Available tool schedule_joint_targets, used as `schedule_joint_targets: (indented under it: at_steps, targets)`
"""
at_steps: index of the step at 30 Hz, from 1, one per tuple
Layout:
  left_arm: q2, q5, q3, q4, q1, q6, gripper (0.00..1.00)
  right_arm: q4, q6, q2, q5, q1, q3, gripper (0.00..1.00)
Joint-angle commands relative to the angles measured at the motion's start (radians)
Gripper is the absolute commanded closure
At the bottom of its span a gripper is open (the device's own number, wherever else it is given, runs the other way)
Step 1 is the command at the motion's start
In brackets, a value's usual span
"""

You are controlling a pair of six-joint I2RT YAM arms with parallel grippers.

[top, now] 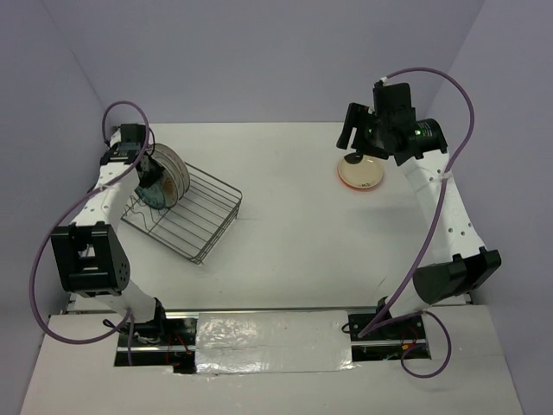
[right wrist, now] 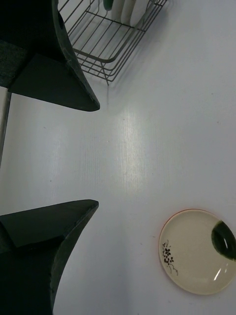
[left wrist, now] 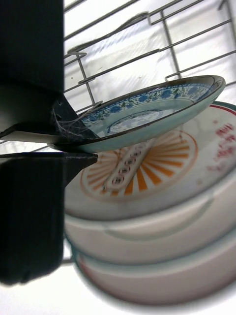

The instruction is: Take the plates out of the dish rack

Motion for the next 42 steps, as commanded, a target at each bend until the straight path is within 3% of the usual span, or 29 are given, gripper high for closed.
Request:
schedule_joint_targets:
  at_steps: [1,4,7,9,10,11,15,16,17,19,24,28,32,35,38,39,41,42]
  targets:
    - [-0.097,-0.029,0.126,-0.071,0.007,0.059,1.00,-0.027,-0.031,0.026,0.042,0.010,0.095,0.20]
    - [-0.135,0.047,0.218,-0.074,0.004,0.126,1.00,-0.069,-0.041,0.072,0.053,0.008,0.184,0.20]
    - [-0.175,0.204,0.258,0.045,-0.031,0.281,1.00,-0.098,-0.024,0.126,-0.004,-0.001,0.296,0.17]
    - [-0.189,0.247,0.272,0.118,-0.144,0.466,1.00,-0.081,0.026,0.144,-0.170,-0.041,0.369,0.05]
    - [-0.189,0.221,0.287,0.125,-0.207,0.541,1.00,-0.072,0.053,0.159,-0.229,-0.055,0.392,0.00]
    - [-0.186,0.192,0.295,0.124,-0.348,0.618,1.00,-0.058,0.079,0.167,-0.313,-0.072,0.429,0.00]
    - [-0.180,-0.068,0.263,0.191,-0.723,1.073,1.00,0.017,0.195,0.201,-0.474,-0.087,0.488,0.00]
    - [-0.182,-0.189,0.210,0.226,-0.789,1.152,1.00,0.032,0.214,0.206,-0.523,-0.093,0.468,0.00]
    - [-0.182,-0.245,0.177,0.268,-0.908,1.224,1.00,0.049,0.247,0.206,-0.565,-0.093,0.449,0.00]
    - [-0.182,-0.375,0.066,0.410,-1.026,1.440,1.00,0.075,0.257,0.198,-0.599,-0.087,0.387,0.00]
    - [-0.148,-0.440,-0.007,0.500,-1.125,1.608,1.00,0.000,0.147,0.170,-0.535,-0.069,0.247,0.00]
    - [-0.156,-0.405,-0.073,0.563,-1.196,1.683,1.00,0.081,0.110,0.108,-0.620,-0.053,0.011,0.00]
    - [-0.129,-0.368,-0.047,0.537,-1.211,1.693,1.00,0.135,0.102,0.089,-0.622,-0.018,-0.098,0.02]
    - [-0.119,-0.339,-0.036,0.538,-1.228,1.691,1.00,0.242,0.140,0.080,-0.697,0.003,-0.204,0.11]
    - [-0.105,-0.321,-0.021,0.529,-1.237,1.664,0.98,0.284,0.156,0.063,-0.647,0.007,-0.249,0.51]
    - [-0.099,-0.324,-0.019,0.520,-1.237,1.659,0.91,0.289,0.157,0.058,-0.619,0.003,-0.256,0.96]
    - [-0.082,-0.362,-0.038,0.543,-1.236,1.637,0.66,0.276,0.163,0.046,-0.524,-0.018,-0.255,1.00]
    - [-0.080,-0.424,-0.053,0.616,-1.227,1.609,0.43,0.273,0.162,0.048,-0.490,-0.033,-0.256,1.00]
